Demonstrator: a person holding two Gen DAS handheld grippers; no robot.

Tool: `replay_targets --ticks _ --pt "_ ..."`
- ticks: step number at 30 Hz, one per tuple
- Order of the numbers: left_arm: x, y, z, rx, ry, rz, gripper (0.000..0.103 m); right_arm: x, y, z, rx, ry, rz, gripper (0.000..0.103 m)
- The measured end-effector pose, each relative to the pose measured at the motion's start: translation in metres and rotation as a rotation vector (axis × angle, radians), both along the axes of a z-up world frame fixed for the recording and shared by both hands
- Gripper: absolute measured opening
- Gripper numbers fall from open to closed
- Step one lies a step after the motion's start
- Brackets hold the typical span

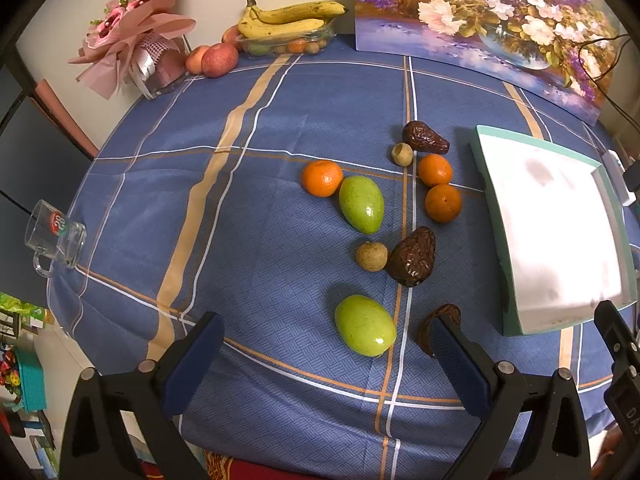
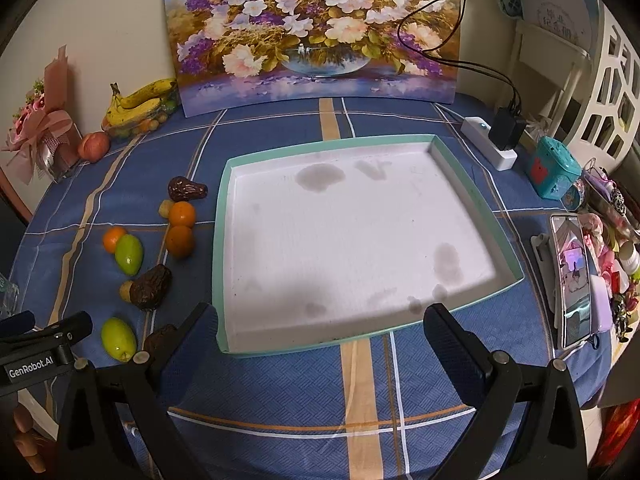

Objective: Organize fruits

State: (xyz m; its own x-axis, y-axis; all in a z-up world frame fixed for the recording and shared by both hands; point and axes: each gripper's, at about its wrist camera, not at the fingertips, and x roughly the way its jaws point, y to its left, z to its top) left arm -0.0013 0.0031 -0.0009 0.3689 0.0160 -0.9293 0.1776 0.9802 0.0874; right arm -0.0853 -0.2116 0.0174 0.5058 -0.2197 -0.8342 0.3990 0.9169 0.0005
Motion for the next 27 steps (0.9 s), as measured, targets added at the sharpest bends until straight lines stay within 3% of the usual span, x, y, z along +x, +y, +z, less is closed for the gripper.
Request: replay_targets --ticks 27 --pt "0.0 -0.0014 -0.0005 0.001 0.001 0.001 0.103 0.0004 0.0001 -0.0021 0.006 0.006 0.0 0.102"
